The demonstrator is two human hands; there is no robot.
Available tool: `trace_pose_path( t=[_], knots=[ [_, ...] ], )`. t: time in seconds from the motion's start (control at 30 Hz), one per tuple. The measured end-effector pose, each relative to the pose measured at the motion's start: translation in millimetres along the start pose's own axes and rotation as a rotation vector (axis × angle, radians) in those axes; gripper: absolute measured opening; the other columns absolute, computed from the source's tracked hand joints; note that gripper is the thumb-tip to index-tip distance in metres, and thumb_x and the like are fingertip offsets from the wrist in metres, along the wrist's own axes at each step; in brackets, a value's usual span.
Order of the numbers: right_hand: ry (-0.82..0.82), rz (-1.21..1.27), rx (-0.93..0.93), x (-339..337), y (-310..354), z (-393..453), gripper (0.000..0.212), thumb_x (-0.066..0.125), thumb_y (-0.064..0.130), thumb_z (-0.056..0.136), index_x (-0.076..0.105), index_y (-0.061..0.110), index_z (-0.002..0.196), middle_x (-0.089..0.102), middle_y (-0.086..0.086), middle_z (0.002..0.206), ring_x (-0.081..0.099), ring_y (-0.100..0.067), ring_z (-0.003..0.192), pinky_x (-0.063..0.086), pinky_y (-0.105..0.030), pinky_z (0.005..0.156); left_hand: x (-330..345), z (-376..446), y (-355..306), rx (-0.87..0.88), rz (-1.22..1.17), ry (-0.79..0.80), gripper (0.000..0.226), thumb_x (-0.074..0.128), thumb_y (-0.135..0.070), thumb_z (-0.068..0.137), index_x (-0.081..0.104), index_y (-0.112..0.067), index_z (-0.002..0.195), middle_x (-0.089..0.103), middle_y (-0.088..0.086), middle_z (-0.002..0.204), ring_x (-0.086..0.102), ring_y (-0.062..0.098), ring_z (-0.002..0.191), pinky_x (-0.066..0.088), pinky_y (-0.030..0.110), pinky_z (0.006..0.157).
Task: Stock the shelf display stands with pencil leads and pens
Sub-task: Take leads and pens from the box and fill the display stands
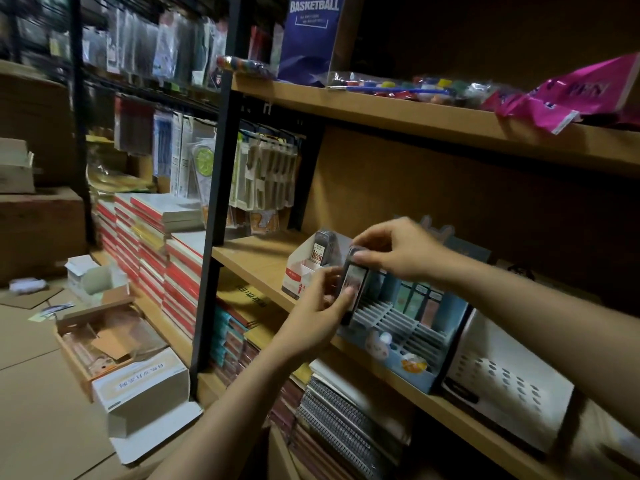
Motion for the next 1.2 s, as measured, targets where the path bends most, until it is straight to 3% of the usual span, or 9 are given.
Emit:
trace_pose_path(
  t=[0.07, 0.13, 0.2, 0.27, 0.4, 0.6, 0.83, 0.97, 1.2],
  knots=[
    [-0.124, 0.047, 0.033, -20, -4, 16, 0.017, 0.069, 0.020, 0.088, 0.070, 0.022, 0.104, 0.068, 0.008, 0.097, 0.063, -0.006, 0.091, 0.053, -0.024, 0.080, -21, 4, -4, 0.082, 0.280, -0.154, 0.039, 0.052, -0.029, 0.097, 0.042, -0.025, 0.134, 0.042, -0.001, 0.136, 0.054, -0.002, 0.110, 0.054, 0.021, 0.084],
    [-0.280, 0.041, 0.049, -34, -11, 31, 0.014, 0.069, 0.019, 0.088, 0.069, 0.023, 0.102, 0.066, 0.010, 0.093, 0.062, -0.006, 0.089, 0.049, -0.017, 0.070, -36, 7, 0, 0.101, 0.542, -0.217, 0.046, 0.053, -0.033, 0.096, 0.040, -0.027, 0.140, 0.028, -0.003, 0.147, 0.034, 0.009, 0.134, 0.046, 0.037, 0.104],
    [-0.389, -0.009, 0.066, -35, -19, 44, 0.016, 0.068, 0.020, 0.090, 0.069, 0.020, 0.106, 0.063, 0.009, 0.094, 0.059, -0.007, 0.087, 0.040, -0.012, 0.061, -39, 8, 8, 0.076, 0.709, -0.165, 0.051, 0.051, -0.041, 0.096, 0.035, -0.033, 0.144, 0.013, -0.009, 0.157, 0.015, 0.017, 0.144, 0.030, 0.045, 0.116],
    [-0.427, -0.044, 0.098, -27, -27, 55, 0.019, 0.066, 0.020, 0.091, 0.068, 0.016, 0.109, 0.061, 0.007, 0.094, 0.057, -0.010, 0.087, 0.037, -0.011, 0.058, -35, 8, 16, 0.055, 0.825, -0.086, 0.056, 0.047, -0.046, 0.096, 0.028, -0.037, 0.148, 0.001, -0.012, 0.160, 0.004, 0.015, 0.148, 0.019, 0.045, 0.120],
    [-0.441, -0.089, 0.149, -5, -42, 70, 0.018, 0.065, 0.022, 0.092, 0.069, 0.011, 0.106, 0.069, -0.004, 0.099, 0.060, -0.014, 0.084, 0.049, -0.022, 0.067, -28, 13, 32, 0.031, 0.944, -0.016, 0.062, 0.041, -0.052, 0.097, 0.014, -0.040, 0.151, -0.010, -0.011, 0.161, -0.013, 0.011, 0.147, 0.004, 0.041, 0.122],
    [-0.415, -0.056, 0.192, 21, -52, 84, 0.015, 0.066, 0.020, 0.091, 0.070, 0.012, 0.103, 0.070, -0.006, 0.100, 0.060, -0.016, 0.083, 0.051, -0.028, 0.071, -30, 15, 42, 0.076, 0.939, -0.018, 0.060, 0.041, -0.052, 0.096, 0.015, -0.043, 0.150, -0.009, -0.016, 0.160, -0.008, 0.011, 0.148, 0.010, 0.040, 0.121],
    [-0.368, -0.106, 0.207, 22, -45, 91, 0.016, 0.071, 0.022, 0.088, 0.067, 0.010, 0.097, 0.066, -0.004, 0.092, 0.058, -0.016, 0.079, 0.044, -0.025, 0.060, -30, 17, 49, 0.083, 0.879, -0.010, 0.062, 0.047, -0.048, 0.095, 0.015, -0.046, 0.148, -0.011, -0.022, 0.157, 0.000, 0.013, 0.148, 0.031, 0.042, 0.116],
    [-0.334, -0.139, 0.219, 16, -40, 92, 0.019, 0.074, 0.022, 0.085, 0.068, 0.009, 0.098, 0.069, -0.007, 0.095, 0.064, -0.021, 0.087, 0.056, -0.037, 0.075, -31, 16, 48, 0.102, 0.860, -0.018, 0.062, 0.049, -0.045, 0.095, 0.016, -0.046, 0.147, -0.010, -0.026, 0.155, 0.005, 0.014, 0.148, 0.033, 0.039, 0.114],
    [-0.282, -0.165, 0.178, 39, -37, 88, 0.018, 0.075, 0.019, 0.084, 0.072, 0.010, 0.099, 0.071, -0.007, 0.099, 0.063, -0.016, 0.085, 0.056, -0.031, 0.076, -31, 14, 49, 0.114, 0.817, -0.018, 0.063, 0.052, -0.040, 0.095, 0.016, -0.045, 0.148, -0.012, -0.027, 0.155, 0.003, 0.013, 0.148, 0.027, 0.035, 0.114]
  ],
)
Point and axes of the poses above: each hand's wrist, its own z-axis towards the middle knuckle, its own x-axis out of the palm, y = z × x, the point moved 5 cm from there along z, towards the middle knuckle
